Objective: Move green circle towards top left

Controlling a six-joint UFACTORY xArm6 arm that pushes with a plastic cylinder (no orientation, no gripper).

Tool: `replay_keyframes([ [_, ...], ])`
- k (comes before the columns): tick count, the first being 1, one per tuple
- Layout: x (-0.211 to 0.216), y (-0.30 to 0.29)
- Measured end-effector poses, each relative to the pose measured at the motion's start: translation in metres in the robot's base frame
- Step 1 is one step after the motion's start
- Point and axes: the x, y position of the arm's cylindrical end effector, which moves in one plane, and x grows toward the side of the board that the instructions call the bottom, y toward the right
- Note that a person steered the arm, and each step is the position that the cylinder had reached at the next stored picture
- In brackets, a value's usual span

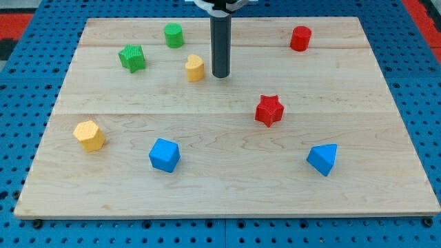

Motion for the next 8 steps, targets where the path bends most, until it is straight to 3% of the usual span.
replay_keyframes([
  [3,-0.121,-0.026],
  [5,-0.152,-0.177],
  [6,-0.15,-0.123],
  [7,-0.15,-0.031],
  [8,-0.149,-0.036],
])
